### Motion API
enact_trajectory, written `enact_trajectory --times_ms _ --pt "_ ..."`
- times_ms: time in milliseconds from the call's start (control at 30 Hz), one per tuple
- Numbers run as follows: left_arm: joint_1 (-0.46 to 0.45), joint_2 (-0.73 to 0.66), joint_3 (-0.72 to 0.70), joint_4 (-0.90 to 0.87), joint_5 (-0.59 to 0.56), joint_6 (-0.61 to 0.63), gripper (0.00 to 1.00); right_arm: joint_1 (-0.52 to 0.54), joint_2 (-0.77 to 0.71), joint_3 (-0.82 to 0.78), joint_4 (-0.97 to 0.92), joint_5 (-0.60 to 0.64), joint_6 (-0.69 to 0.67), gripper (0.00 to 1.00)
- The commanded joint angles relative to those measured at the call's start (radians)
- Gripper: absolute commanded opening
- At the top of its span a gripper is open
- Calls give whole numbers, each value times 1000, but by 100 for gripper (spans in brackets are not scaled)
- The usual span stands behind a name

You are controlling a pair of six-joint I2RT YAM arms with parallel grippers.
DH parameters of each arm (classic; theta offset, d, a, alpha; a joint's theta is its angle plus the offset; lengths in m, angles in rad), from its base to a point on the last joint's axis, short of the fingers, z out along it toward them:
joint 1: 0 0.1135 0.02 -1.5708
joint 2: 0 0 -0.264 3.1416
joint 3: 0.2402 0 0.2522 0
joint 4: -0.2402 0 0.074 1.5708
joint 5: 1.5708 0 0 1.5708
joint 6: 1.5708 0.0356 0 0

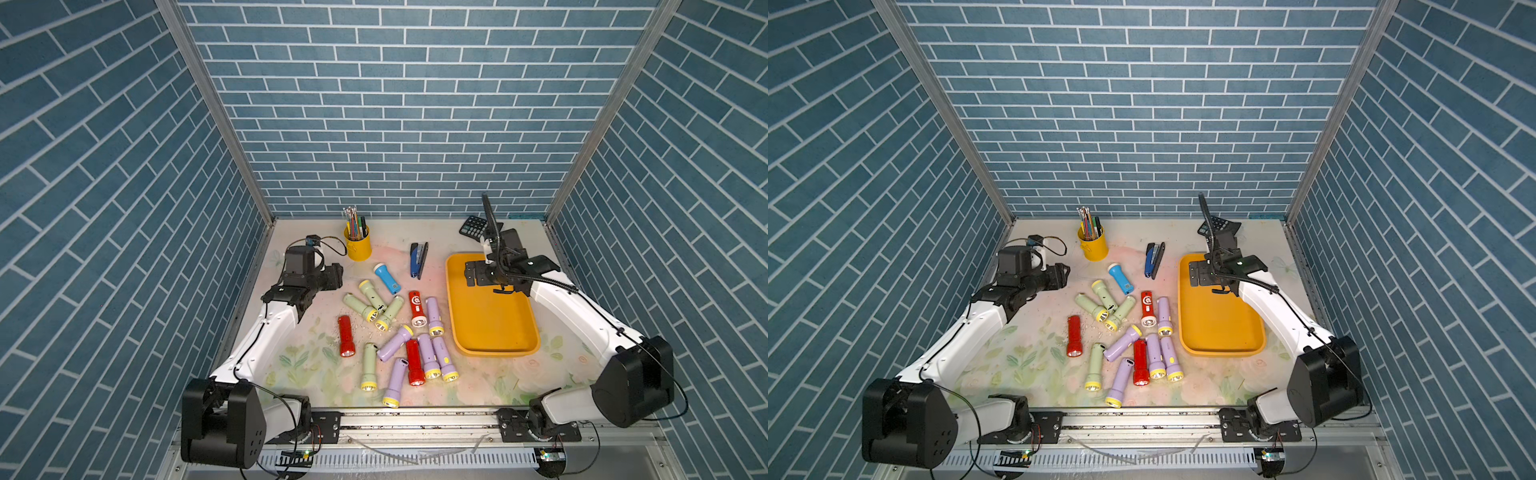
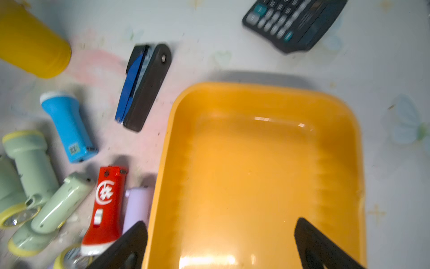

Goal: Put the flashlights into the storage boxes
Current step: Pick up the flashlight from the center of the board.

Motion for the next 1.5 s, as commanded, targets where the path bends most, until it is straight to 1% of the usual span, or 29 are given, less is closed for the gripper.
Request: enact_trajectory --times_ms 0,100,167,233,300,433,600,733,933,1100,1167,1267,1300,1467 --pt "-8 21 41 -265 60 -76 65 80 48 98 -212 -10 118 99" --pt "-21 41 43 -320 107 -114 61 146 124 187 -321 -26 187 99" --pt "-40 51 39 -334 134 -124 60 193 175 241 -379 -41 227 99" --pt "-62 57 28 -332 160 -124 60 248 218 283 -407 -57 260 98" --pt "-74 60 10 -321 172 -135 59 275 250 311 -422 -78 296 95" --pt "-76 60 -25 -288 186 -159 59 281 319 347 -419 -154 348 76" --pt "-76 68 -32 -284 189 -159 59 318 425 423 -405 -204 348 68" --pt "-76 75 -37 -286 189 -157 59 334 527 516 -429 -200 353 66" --pt "-76 81 -48 -279 193 -160 58 334 644 603 -445 -182 352 65" --pt "-76 88 -49 -278 197 -161 58 335 704 623 -446 -182 344 64" --pt "-76 90 -50 -274 197 -164 58 334 724 631 -446 -160 338 62" --pt "-76 94 -54 -271 201 -165 57 334 736 632 -425 -171 330 58" --pt "-77 94 -56 -269 201 -165 57 335 769 631 -415 -172 330 57" --pt "-76 93 -58 -267 201 -167 56 335 795 632 -375 -172 315 52"
